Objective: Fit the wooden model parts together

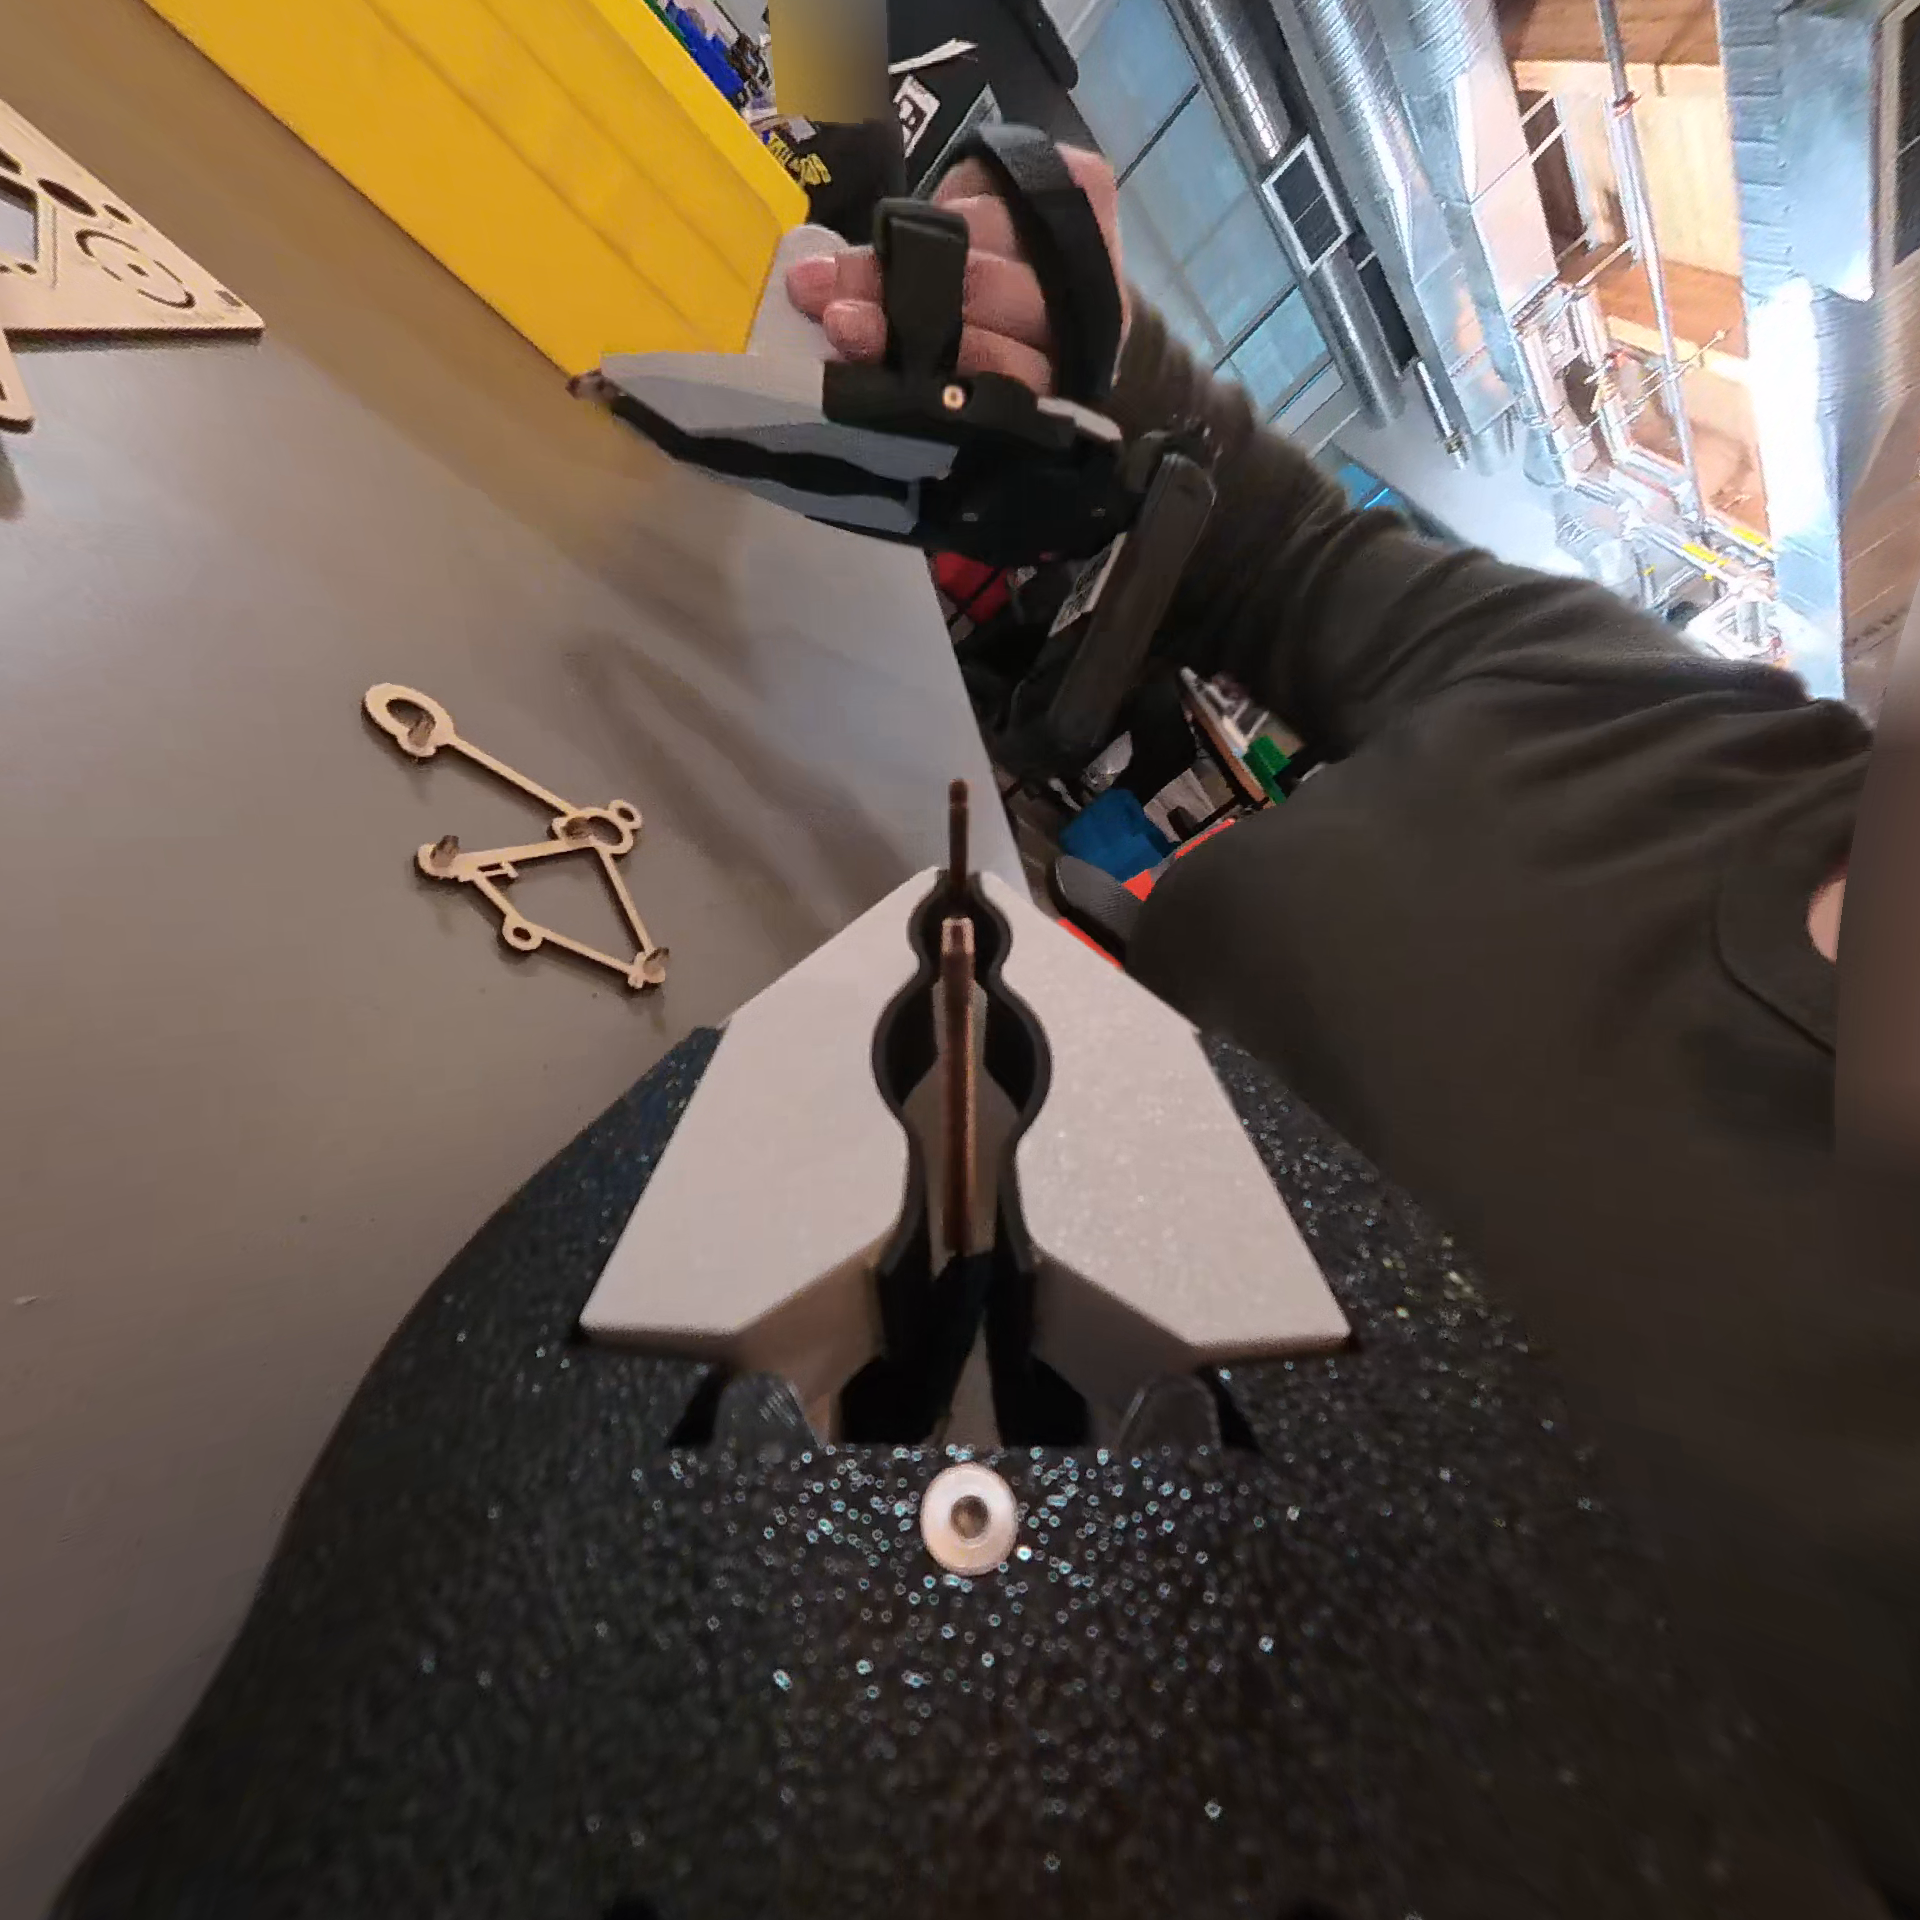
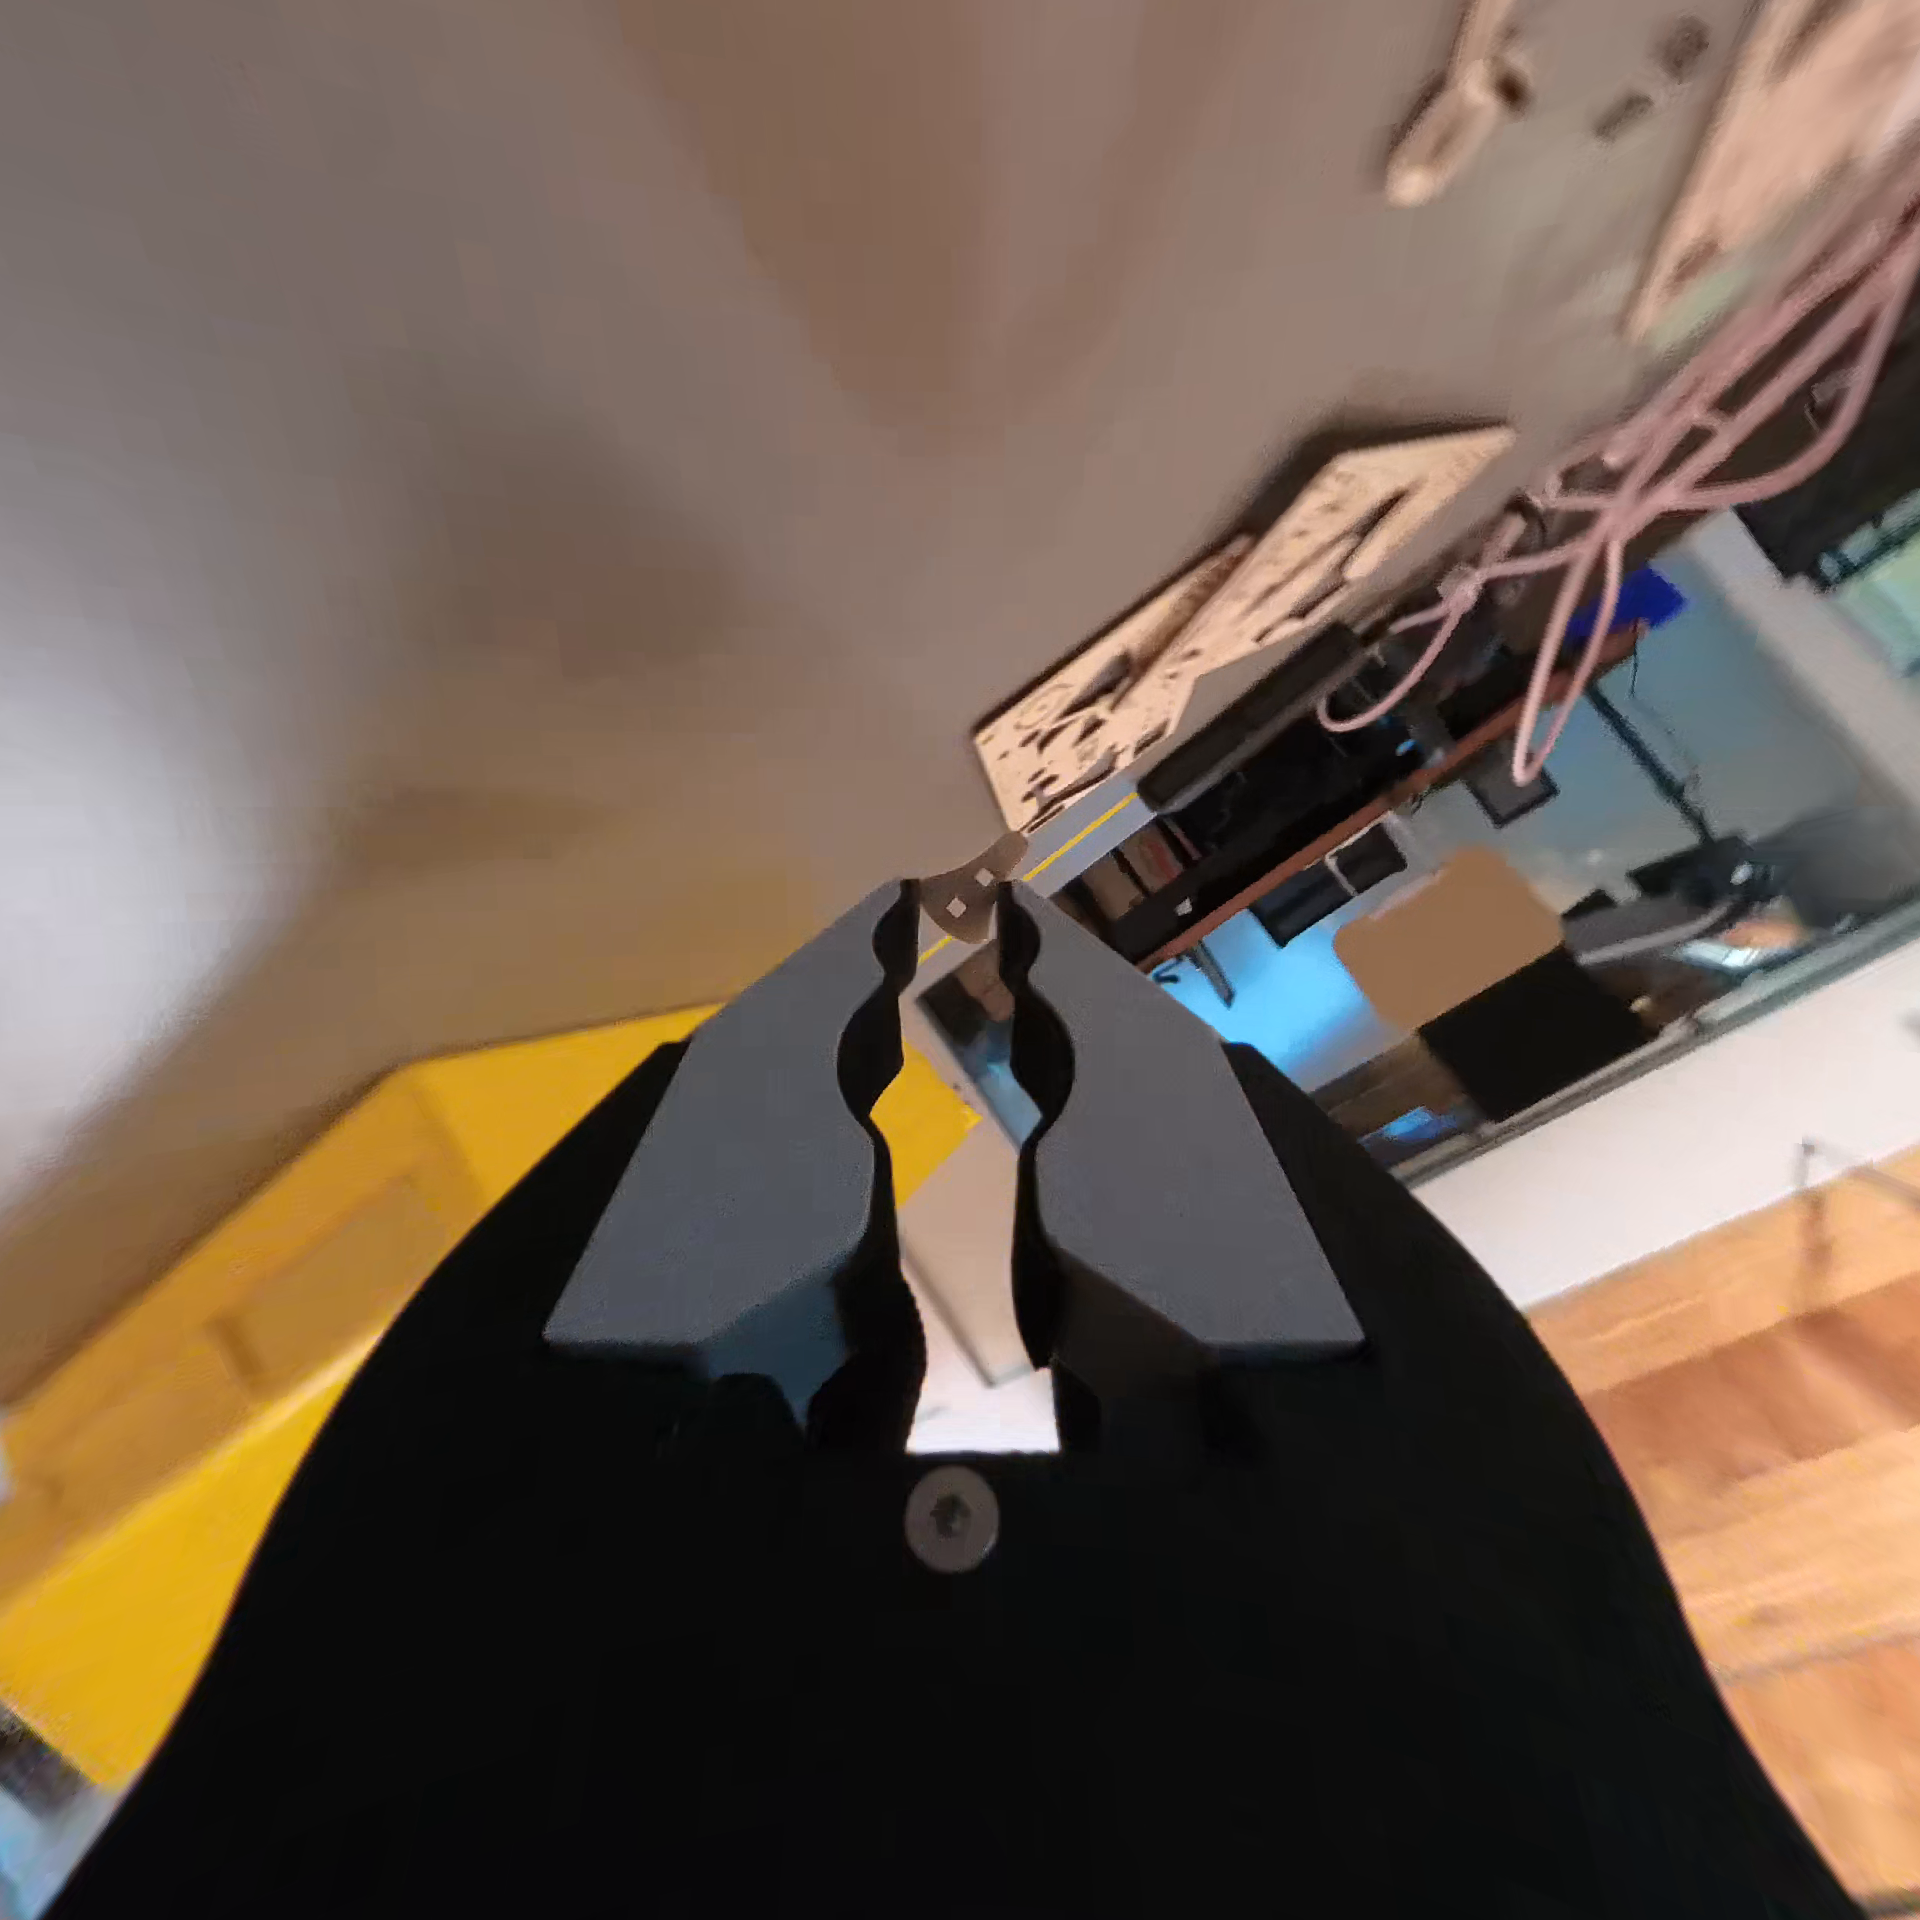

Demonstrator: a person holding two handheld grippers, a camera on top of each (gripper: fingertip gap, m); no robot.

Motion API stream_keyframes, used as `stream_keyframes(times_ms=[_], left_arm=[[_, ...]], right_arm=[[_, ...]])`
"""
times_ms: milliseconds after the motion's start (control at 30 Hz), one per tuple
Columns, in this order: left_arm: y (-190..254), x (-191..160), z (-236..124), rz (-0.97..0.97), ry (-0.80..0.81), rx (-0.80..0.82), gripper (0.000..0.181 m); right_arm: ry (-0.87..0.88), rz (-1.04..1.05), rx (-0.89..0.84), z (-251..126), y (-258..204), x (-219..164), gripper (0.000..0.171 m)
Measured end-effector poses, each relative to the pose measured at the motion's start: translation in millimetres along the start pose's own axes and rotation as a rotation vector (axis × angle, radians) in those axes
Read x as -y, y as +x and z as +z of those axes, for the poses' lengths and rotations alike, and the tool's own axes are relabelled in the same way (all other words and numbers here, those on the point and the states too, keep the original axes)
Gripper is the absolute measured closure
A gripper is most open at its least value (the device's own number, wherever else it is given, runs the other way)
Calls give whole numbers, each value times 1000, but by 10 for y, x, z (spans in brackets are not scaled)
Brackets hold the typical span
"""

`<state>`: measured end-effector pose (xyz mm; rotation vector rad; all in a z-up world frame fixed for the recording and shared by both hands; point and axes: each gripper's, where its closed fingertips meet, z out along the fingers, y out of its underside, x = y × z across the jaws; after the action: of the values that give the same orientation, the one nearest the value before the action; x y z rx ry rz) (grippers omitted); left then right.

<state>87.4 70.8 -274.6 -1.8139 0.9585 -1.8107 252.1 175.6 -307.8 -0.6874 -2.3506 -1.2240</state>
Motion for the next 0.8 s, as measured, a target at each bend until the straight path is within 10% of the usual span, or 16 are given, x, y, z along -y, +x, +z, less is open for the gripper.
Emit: stream_keyframes(times_ms=[200, 533, 667, 800], left_arm=[[-56, -87, -21, 7, -28, 24, 181], [-23, -134, -7, -4, -51, -8, 181], [-18, -140, -5, -6, -52, -12, 181], [-20, -160, 4, 4, -62, -6, 181]], right_arm=[[0, -342, 47, 6, -306, 175, 158], [168, -315, 54, -230, -296, 542, 154], [334, -62, 182, -400, -259, 576, 139], [542, 679, 491, -554, -43, 585, 141]])
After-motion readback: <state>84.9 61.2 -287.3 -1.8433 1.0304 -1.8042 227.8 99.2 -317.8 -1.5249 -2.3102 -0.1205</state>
